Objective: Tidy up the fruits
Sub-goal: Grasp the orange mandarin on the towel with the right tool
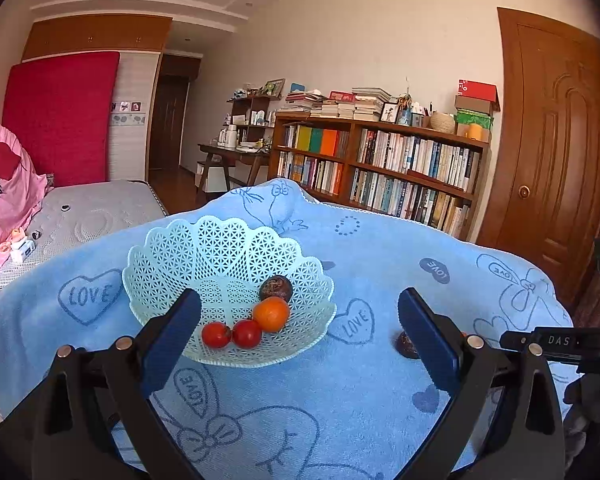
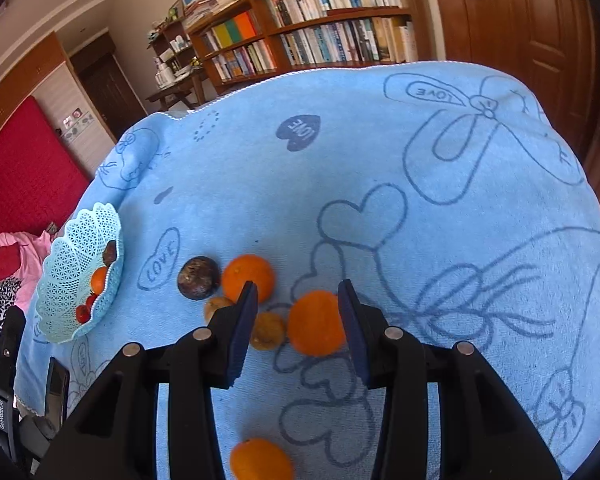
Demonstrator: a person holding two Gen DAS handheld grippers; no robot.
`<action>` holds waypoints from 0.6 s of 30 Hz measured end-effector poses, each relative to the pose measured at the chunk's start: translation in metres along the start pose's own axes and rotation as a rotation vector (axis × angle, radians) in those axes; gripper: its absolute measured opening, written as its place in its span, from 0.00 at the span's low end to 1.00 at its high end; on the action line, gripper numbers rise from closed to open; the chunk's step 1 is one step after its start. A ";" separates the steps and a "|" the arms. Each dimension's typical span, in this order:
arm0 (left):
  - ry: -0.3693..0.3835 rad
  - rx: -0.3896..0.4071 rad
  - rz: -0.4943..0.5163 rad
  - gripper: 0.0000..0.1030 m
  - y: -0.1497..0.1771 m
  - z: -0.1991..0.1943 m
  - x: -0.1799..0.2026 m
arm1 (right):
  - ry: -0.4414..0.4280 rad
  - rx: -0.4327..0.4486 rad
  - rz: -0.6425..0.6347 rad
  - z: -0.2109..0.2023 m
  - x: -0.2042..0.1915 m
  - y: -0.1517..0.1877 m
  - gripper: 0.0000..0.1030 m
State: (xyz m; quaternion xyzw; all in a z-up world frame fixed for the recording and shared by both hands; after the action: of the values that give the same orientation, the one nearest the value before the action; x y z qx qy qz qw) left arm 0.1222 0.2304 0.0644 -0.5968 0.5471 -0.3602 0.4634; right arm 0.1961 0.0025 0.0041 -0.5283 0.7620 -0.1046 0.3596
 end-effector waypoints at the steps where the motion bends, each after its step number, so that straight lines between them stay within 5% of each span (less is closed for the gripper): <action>1: 0.001 -0.001 0.002 0.97 0.000 0.000 0.001 | 0.001 -0.004 0.014 0.002 0.004 0.001 0.41; 18: 0.008 -0.010 0.033 0.97 0.001 0.004 0.007 | 0.052 -0.029 0.025 0.033 0.007 0.012 0.41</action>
State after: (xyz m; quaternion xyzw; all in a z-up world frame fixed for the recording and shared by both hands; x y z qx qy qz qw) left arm 0.1260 0.2242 0.0614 -0.5887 0.5605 -0.3523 0.4639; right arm 0.2075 0.0091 -0.0291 -0.5209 0.7791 -0.1025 0.3334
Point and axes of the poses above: each gripper's, at about its wrist camera, not at the fingertips, and z roughly the way its jaws point, x to its right, y to its underside, the point moved 7 cm from there along z, roughly the way its jaws point, and after that the axes turned 13 degrees about z, right-handed, at the moved point
